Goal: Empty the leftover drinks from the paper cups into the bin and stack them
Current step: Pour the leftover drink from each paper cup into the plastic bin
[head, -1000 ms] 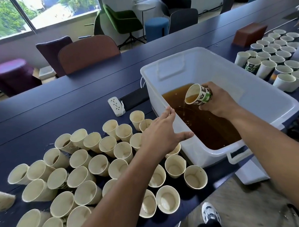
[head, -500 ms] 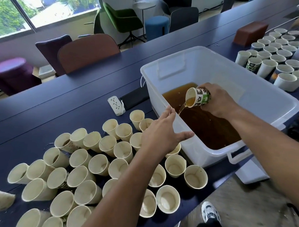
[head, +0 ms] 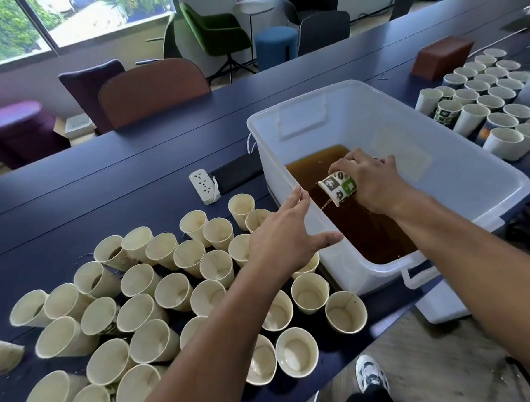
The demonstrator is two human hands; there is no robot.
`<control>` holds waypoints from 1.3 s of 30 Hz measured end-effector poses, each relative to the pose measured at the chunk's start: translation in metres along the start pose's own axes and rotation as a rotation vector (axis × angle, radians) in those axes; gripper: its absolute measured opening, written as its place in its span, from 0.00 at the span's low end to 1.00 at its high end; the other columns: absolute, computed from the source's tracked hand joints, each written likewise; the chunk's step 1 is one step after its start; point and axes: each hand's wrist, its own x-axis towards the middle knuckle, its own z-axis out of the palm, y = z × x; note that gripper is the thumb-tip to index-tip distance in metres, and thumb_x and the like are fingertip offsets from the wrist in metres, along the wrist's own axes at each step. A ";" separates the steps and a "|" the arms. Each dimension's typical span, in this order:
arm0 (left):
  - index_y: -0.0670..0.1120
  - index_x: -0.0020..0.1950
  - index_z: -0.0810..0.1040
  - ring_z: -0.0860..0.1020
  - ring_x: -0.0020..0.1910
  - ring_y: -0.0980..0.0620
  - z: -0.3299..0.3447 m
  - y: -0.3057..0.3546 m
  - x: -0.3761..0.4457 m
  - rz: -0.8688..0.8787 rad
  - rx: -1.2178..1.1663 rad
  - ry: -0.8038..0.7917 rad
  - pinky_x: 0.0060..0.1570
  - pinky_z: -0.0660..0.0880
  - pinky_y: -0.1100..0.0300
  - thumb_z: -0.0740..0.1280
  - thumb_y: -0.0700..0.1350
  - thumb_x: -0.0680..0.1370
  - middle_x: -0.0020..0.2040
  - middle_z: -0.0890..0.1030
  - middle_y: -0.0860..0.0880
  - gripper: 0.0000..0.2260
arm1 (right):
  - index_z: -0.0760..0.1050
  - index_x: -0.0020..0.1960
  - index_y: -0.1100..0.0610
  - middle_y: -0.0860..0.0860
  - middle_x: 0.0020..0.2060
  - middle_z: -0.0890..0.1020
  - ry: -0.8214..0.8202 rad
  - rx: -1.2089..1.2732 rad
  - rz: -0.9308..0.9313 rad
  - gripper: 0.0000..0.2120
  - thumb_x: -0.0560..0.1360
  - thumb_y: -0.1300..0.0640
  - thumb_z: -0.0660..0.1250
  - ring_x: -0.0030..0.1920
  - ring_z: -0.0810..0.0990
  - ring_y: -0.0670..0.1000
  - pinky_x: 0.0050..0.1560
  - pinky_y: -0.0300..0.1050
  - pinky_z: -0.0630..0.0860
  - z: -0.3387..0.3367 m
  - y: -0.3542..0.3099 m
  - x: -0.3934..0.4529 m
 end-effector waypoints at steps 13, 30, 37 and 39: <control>0.58 0.83 0.52 0.61 0.79 0.51 0.001 -0.001 0.001 -0.005 -0.008 0.003 0.63 0.74 0.45 0.67 0.72 0.72 0.81 0.47 0.65 0.45 | 0.72 0.65 0.44 0.52 0.59 0.73 -0.019 -0.182 0.116 0.26 0.71 0.65 0.68 0.57 0.77 0.56 0.56 0.54 0.62 0.000 0.003 0.000; 0.57 0.83 0.52 0.60 0.79 0.51 -0.001 0.001 -0.003 0.002 -0.043 0.001 0.64 0.72 0.47 0.67 0.71 0.73 0.81 0.47 0.65 0.45 | 0.72 0.60 0.44 0.48 0.47 0.71 -0.334 -0.285 0.261 0.22 0.70 0.56 0.72 0.53 0.78 0.54 0.61 0.58 0.65 -0.001 0.004 -0.002; 0.57 0.83 0.52 0.59 0.80 0.51 -0.003 0.002 -0.003 0.010 -0.065 0.004 0.67 0.71 0.47 0.68 0.70 0.73 0.81 0.48 0.64 0.45 | 0.70 0.67 0.48 0.54 0.56 0.79 -0.175 -0.054 0.365 0.29 0.69 0.54 0.76 0.58 0.78 0.59 0.59 0.56 0.67 -0.012 0.000 -0.005; 0.56 0.83 0.54 0.59 0.80 0.51 -0.006 -0.001 -0.002 0.036 -0.079 -0.004 0.70 0.68 0.47 0.69 0.69 0.73 0.82 0.49 0.63 0.44 | 0.70 0.67 0.47 0.54 0.56 0.81 -0.072 0.132 0.359 0.30 0.68 0.53 0.77 0.60 0.77 0.60 0.60 0.57 0.68 -0.019 -0.008 -0.010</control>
